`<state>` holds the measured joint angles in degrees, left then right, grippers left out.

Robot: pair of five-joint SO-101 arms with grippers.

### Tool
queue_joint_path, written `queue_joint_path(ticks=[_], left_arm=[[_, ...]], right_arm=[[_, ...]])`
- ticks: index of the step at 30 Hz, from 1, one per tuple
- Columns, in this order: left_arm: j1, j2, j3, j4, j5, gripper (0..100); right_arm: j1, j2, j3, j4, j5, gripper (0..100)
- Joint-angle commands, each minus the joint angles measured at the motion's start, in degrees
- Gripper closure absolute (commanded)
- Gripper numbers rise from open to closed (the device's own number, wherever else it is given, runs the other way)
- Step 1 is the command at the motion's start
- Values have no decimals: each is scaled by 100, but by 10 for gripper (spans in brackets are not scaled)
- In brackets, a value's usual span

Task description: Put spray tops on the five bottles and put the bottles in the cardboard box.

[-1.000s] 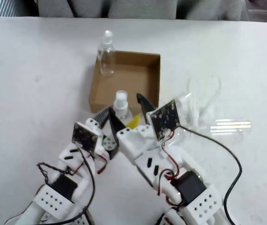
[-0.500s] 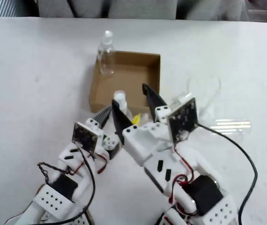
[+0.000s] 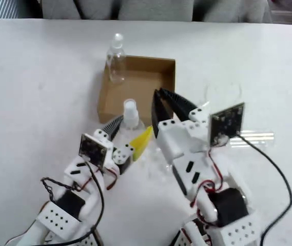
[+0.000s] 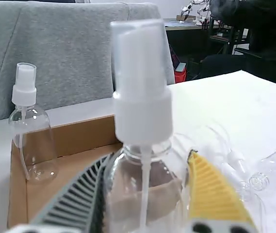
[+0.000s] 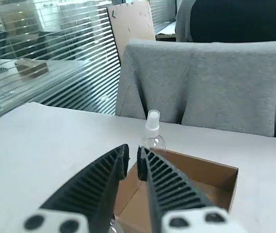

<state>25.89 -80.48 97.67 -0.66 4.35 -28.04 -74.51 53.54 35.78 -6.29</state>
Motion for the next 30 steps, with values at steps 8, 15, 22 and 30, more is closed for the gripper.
queue_joint_path(ticks=[8, 15, 22, 30], left_arm=[[57, -84, -26, -35, -44, 976], [57, -84, -26, -35, -44, 976], [84, -75, -26, 105, -44, 976], [75, -92, -26, 123, -44, 976]], right_arm=[[75, 1262, 237, -1341, 53, 984], [75, 2457, -668, -1631, 70, 984], [66, 3618, -2479, -857, 492, 984], [-488, 5095, -5354, 2237, 721, 984]])
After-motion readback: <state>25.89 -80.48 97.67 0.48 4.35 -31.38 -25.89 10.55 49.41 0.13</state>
